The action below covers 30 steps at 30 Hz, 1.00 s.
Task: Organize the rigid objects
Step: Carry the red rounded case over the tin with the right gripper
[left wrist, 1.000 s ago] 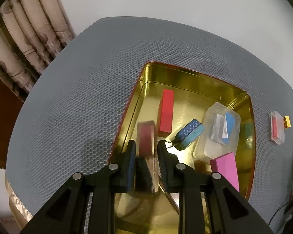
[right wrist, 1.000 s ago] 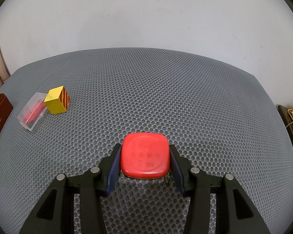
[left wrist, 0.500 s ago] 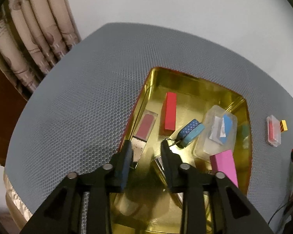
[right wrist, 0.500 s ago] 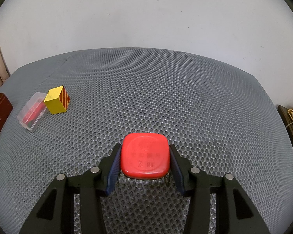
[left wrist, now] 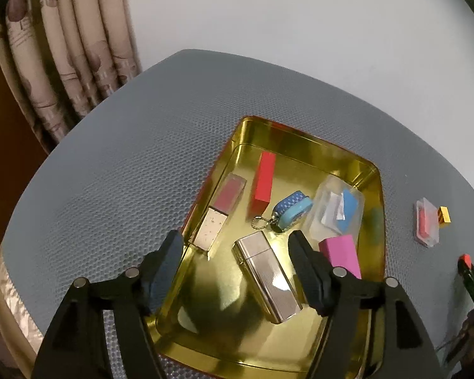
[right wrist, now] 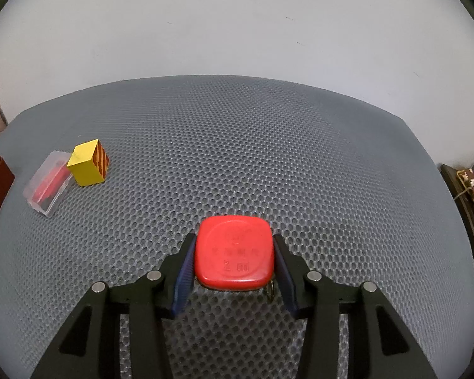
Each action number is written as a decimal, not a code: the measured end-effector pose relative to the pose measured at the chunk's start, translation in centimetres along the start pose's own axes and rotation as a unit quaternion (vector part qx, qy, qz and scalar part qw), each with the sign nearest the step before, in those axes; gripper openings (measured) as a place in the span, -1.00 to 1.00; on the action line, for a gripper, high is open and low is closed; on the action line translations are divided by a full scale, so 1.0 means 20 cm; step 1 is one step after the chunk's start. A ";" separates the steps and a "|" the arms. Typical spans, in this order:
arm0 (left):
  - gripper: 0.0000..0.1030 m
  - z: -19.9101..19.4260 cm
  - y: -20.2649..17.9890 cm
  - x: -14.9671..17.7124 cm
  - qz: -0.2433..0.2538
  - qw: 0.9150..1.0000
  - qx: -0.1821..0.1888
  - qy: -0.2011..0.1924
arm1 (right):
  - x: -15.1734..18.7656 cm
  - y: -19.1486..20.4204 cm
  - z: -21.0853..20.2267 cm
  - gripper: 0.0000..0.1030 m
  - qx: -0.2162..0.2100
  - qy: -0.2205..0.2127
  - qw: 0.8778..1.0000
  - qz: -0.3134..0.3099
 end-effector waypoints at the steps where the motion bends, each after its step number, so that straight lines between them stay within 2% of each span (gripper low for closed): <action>1: 0.30 0.00 0.00 0.00 0.000 1.000 -0.003 0.000 | 0.01 0.00 -0.01 -0.08 0.005 0.000 1.000 -0.003; 6: 0.38 -0.01 -0.01 0.01 0.012 1.000 -0.005 0.000 | 0.04 0.03 -0.03 -0.09 0.020 0.001 1.000 -0.014; 11: 0.38 0.00 0.00 0.01 0.015 1.000 -0.001 0.003 | 0.07 0.10 -0.07 -0.09 0.011 0.005 1.000 -0.018; 23: 0.40 0.00 0.00 0.02 0.012 1.000 0.004 0.006 | 0.10 0.35 -0.20 -0.09 -0.044 -0.002 0.998 -0.055; 30: 0.40 0.01 0.00 0.02 0.013 1.000 -0.005 0.005 | 0.12 0.48 -0.31 -0.09 -0.071 -0.003 0.995 -0.076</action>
Point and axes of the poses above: each gripper's, at about its wrist camera, not at the fingertips, and z roughly the way its jaws point, y to its left, x to its underside, the point moved 6 cm from there along z, roughly the way its jaws point, and after that the axes turned 14 degrees about z, right-handed, at the moved point
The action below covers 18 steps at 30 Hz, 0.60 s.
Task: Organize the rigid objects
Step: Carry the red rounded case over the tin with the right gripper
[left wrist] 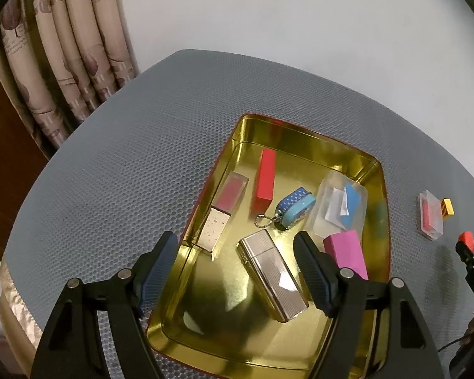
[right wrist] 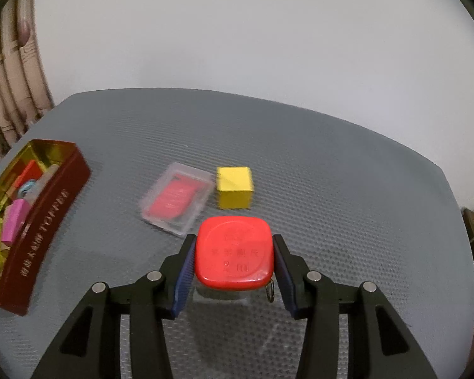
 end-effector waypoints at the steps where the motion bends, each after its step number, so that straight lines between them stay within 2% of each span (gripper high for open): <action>1: 0.40 0.00 0.00 0.00 -0.001 1.000 0.001 -0.001 | 0.00 0.03 -0.02 -0.09 -0.005 0.000 1.000 -0.001; 6: 0.41 0.00 0.03 0.01 -0.009 1.000 0.003 0.001 | -0.03 0.11 -0.07 -0.09 -0.029 -0.002 0.999 -0.013; 13: 0.41 0.00 0.07 0.02 -0.020 1.000 0.004 0.001 | -0.17 0.38 -0.21 -0.08 -0.064 -0.003 0.997 -0.044; 18: 0.41 -0.02 0.10 0.02 -0.026 1.000 0.002 0.001 | -0.21 0.50 -0.26 -0.09 -0.086 -0.002 0.994 -0.061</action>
Point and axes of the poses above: each gripper's, at about its wrist camera, not at the fingertips, and z roughly the way its jaws point, y to its left, x to its underside, the point moved 6 cm from there along z, roughly the way its jaws point, and after that the axes turned 14 degrees about z, right-handed, at the moved point
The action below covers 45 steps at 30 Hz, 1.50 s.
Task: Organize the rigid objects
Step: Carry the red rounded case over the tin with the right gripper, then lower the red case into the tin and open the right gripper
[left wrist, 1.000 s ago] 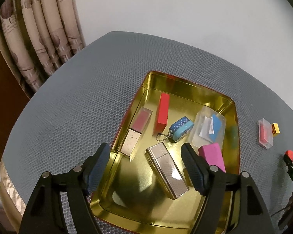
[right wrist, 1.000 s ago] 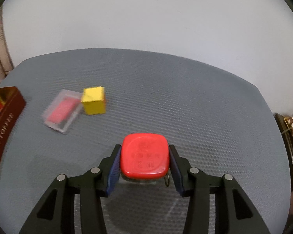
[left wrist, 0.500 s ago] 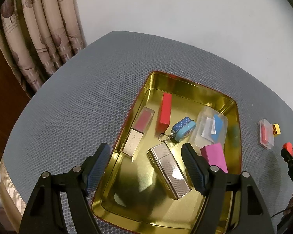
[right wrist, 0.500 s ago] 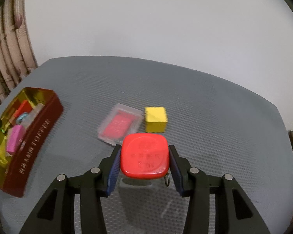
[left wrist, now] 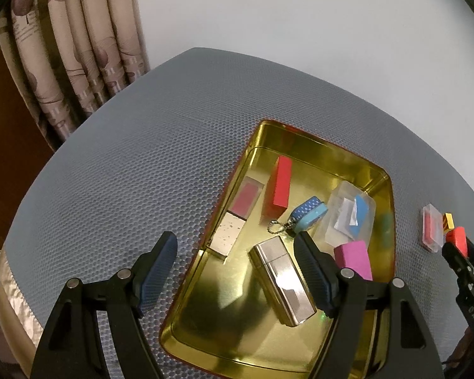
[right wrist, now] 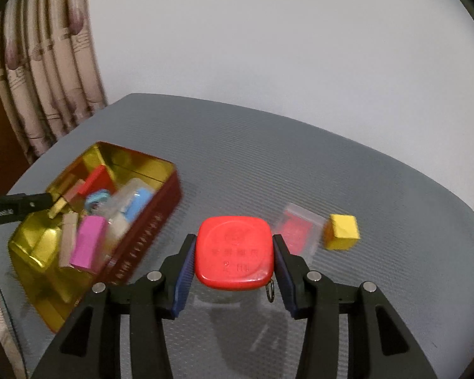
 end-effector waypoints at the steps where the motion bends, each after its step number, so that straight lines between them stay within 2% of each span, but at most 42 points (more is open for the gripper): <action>1: 0.41 0.00 0.01 0.00 -0.002 1.000 0.000 -0.001 | -0.01 0.03 0.00 -0.09 -0.004 0.000 1.000 -0.002; 10: 0.42 -0.01 0.06 0.01 -0.016 1.000 -0.005 -0.001 | -0.09 0.29 0.03 -0.08 -0.046 0.004 0.998 -0.030; 13: 0.42 -0.01 0.08 0.01 -0.022 1.000 -0.004 -0.001 | -0.12 0.40 0.10 -0.08 -0.052 0.009 0.998 -0.041; 21: 0.42 0.00 0.14 0.01 -0.039 0.999 -0.008 0.000 | -0.17 0.57 0.25 -0.08 -0.056 0.030 0.996 -0.062; 26: 0.42 0.01 0.14 0.01 -0.036 0.999 -0.005 0.002 | -0.19 0.61 0.33 -0.08 -0.053 0.048 0.995 -0.064; 33: 0.42 0.03 0.08 0.00 -0.006 1.000 -0.006 0.000 | -0.19 0.58 0.42 -0.08 -0.039 0.069 0.995 -0.063; 39: 0.43 0.05 0.03 0.00 0.012 1.000 -0.008 0.001 | -0.19 0.58 0.47 -0.08 -0.021 0.065 0.996 -0.059; 45: 0.45 0.07 -0.01 0.00 0.017 1.000 -0.008 0.002 | -0.20 0.57 0.45 -0.06 -0.024 0.058 0.997 -0.055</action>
Point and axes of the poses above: each gripper's, at about its wrist camera, not at the fingertips, and z roughly the way its jaws point, y to its left, x to its underside, the point moved 6 cm from there along z, roughly the way its jaws point, and after that the axes turned 14 degrees about z, right-handed, at the moved point
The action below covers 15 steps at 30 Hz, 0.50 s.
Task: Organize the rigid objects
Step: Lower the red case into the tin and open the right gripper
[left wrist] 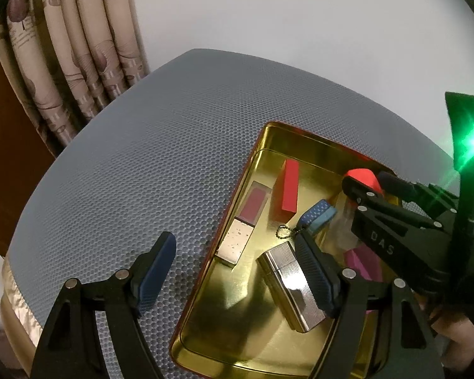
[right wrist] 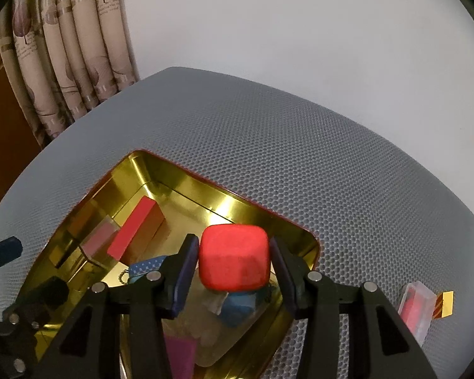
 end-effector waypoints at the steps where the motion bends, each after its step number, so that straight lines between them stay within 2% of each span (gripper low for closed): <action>1: 0.45 0.01 -0.01 0.00 0.001 1.000 0.000 0.000 | 0.00 0.00 -0.01 -0.05 0.002 -0.002 1.000 -0.003; 9: 0.47 0.04 -0.05 -0.01 0.002 1.000 -0.001 0.001 | 0.01 -0.03 -0.13 0.02 -0.012 -0.018 1.000 0.005; 15: 0.48 0.04 -0.05 0.00 0.003 1.000 0.002 0.003 | 0.04 -0.14 -0.27 0.03 -0.015 -0.034 0.999 0.021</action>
Point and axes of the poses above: each gripper's, at about its wrist camera, not at the fingertips, and z roughly the way its jaws point, y to its left, x to its underside, the point moved 6 cm from there along z, roughly the way its jaws point, and after that the axes turned 14 degrees about z, right-handed, at the moved point
